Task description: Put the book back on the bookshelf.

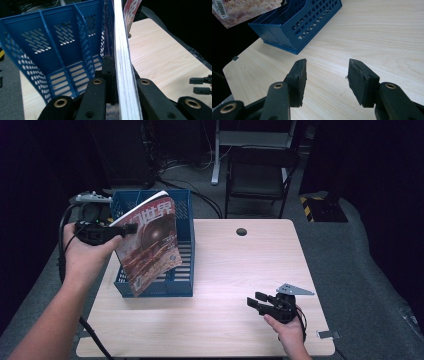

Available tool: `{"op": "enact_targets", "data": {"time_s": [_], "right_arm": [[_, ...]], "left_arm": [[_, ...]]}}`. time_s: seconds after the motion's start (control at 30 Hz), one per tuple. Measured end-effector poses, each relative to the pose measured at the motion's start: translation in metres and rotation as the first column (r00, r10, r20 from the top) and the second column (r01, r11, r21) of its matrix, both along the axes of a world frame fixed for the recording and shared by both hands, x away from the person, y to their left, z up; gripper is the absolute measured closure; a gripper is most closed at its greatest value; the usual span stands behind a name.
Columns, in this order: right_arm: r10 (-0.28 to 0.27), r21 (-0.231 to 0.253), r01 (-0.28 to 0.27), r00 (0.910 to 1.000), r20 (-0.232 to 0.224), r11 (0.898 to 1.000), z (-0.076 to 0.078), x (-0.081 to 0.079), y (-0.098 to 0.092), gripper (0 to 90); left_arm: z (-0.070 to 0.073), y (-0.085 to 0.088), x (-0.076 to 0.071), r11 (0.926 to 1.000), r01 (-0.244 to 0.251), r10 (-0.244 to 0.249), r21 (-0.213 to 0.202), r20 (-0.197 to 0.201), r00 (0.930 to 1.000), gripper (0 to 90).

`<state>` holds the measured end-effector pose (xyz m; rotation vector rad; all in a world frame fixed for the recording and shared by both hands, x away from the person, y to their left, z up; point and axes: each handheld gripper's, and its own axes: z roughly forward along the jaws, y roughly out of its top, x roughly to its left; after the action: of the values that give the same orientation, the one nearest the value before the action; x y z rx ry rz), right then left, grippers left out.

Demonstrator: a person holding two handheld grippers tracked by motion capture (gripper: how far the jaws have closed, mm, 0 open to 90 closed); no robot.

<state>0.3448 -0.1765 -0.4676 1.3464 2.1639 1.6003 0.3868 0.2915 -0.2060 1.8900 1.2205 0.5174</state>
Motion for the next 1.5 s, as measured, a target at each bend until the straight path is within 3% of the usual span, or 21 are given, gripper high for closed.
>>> {"op": "enact_targets", "data": {"time_s": [0.67, 0.9, 1.5], "right_arm": [[0.003, -0.001, -0.003, 1.0000, -0.002, 1.000, -0.001, 0.000, 0.001, 49.0], [0.005, -0.006, -0.005, 1.0000, 0.002, 1.000, -0.001, 0.001, 0.002, 49.0], [-0.001, 0.005, 0.001, 1.0000, -0.003, 1.000, 0.000, 0.000, 0.000, 48.9]], "left_arm": [[0.000, 0.034, 0.005, 0.9939, -0.110, 0.110, 0.003, -0.001, 0.9939, 83.9], [-0.001, 0.036, 0.013, 0.9886, -0.150, 0.150, -0.010, 0.002, 0.9886, 83.9], [-0.007, 0.022, 0.038, 0.9773, -0.211, 0.211, 0.015, 0.013, 0.9774, 83.9]]}}
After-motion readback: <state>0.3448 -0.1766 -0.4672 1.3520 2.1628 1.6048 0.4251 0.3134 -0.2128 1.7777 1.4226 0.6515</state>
